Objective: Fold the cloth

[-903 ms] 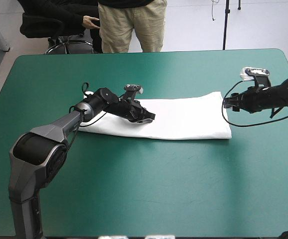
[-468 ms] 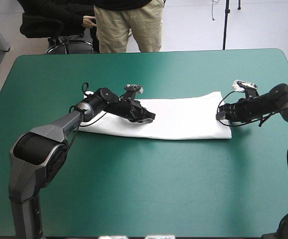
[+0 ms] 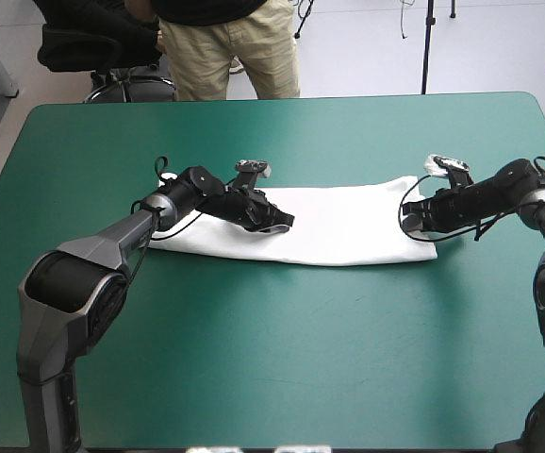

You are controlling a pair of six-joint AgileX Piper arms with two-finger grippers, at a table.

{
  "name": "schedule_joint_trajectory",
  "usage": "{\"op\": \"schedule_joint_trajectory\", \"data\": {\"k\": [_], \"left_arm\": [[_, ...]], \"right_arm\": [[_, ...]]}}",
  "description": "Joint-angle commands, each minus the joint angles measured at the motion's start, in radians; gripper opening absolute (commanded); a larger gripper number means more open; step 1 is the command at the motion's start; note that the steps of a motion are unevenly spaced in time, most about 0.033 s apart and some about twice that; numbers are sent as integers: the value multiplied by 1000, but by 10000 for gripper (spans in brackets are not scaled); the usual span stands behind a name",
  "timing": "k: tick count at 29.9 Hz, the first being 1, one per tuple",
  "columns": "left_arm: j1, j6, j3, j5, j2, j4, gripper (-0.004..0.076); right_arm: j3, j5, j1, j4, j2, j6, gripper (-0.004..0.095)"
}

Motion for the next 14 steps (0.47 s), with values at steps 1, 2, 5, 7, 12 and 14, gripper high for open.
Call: {"op": "schedule_joint_trajectory", "data": {"k": [1,2,5,7,12,14], "left_arm": [[-4,3,-22,-3,-43,-19,-17],[-4,3,-22,-5,-43,-19,-17],[-4,9,-22,-20,-43,-21,-17],[-4,11,-22,-22,-45,-23,-17],[-4,20,-26,-77,-71,-19,-17],[-2,24,-38,-89,-93,-6,-17]], "right_arm": [[-3,47,14,-11,-16,-29,-8],[-3,45,14,-8,-16,-30,-12],[-3,19,14,-5,-38,-30,-11],[-3,-1,16,-3,-70,-30,-11],[-39,-21,21,-5,-159,-16,-11],[-63,-17,32,-12,-178,-1,-11]]}}
